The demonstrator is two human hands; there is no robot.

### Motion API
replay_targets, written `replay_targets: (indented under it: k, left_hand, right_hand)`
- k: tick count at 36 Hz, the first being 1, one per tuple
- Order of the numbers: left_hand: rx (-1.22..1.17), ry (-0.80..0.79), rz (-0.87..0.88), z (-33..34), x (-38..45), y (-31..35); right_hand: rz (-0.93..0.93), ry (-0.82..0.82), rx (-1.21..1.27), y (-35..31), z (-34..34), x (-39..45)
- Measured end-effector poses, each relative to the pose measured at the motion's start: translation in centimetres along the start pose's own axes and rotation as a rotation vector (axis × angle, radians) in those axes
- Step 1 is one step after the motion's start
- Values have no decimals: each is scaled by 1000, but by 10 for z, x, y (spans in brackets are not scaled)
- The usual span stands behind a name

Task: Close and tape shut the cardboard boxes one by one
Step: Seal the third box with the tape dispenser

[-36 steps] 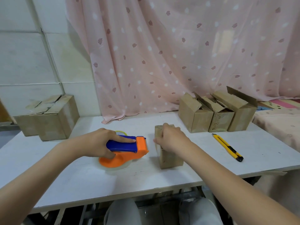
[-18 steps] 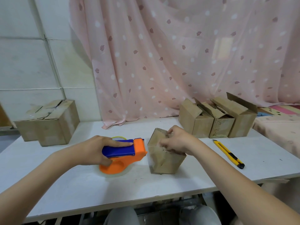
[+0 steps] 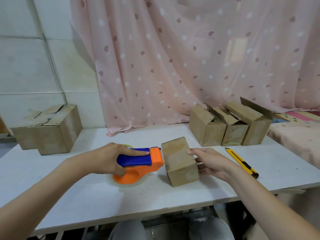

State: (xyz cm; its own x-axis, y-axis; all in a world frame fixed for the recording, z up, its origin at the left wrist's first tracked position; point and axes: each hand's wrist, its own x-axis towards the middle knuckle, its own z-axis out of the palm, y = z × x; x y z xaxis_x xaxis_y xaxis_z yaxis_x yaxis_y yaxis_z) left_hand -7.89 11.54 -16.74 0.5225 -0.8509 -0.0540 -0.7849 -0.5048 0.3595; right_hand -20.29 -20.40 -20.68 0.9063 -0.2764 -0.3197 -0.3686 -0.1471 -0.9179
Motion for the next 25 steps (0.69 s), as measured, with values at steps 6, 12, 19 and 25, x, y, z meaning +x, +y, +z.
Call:
replay_targets:
  k: [6,12,19,25]
  left_hand:
    - [44,-18,1,0,10,2]
    - [67,-30,-11,0,17,4]
    - [81,-18,-8,1,19,3]
    - [100,-7,-1,1,18,5]
  right_hand:
    - [31,-19,-35,6,9,-3]
    - [-49,39,-202,-4,13,-3]
    - [-504,281,-879,-2,35,-17]
    - [-569,61,-1324,5,59,-20]
